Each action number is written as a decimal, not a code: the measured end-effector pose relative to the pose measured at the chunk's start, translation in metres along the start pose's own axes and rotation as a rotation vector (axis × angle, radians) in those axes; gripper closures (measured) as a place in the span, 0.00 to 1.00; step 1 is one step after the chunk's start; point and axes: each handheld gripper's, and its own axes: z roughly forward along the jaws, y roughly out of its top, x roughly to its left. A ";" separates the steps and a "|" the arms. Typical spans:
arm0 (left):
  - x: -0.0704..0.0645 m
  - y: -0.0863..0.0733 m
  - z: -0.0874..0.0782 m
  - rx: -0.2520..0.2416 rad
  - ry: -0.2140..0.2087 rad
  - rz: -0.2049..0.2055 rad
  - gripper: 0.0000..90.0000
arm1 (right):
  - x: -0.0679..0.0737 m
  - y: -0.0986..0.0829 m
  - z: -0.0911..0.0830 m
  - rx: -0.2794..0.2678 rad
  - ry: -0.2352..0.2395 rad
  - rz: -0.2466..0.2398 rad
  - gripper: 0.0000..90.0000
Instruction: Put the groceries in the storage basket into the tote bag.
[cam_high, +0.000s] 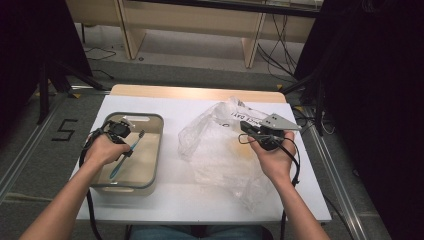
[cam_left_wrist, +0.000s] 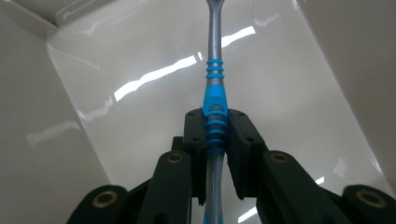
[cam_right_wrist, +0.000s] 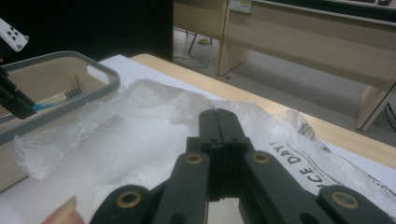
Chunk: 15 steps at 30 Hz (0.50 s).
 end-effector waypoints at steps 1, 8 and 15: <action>0.000 0.000 -0.001 -0.008 -0.001 -0.002 0.87 | 0.000 0.000 0.000 0.000 0.001 0.000 1.00; -0.002 0.001 -0.008 -0.066 0.012 0.008 0.87 | 0.000 0.000 0.000 -0.001 0.001 0.000 1.00; -0.003 0.000 -0.014 -0.122 0.019 0.003 0.87 | 0.000 0.000 0.000 0.000 0.003 0.000 1.00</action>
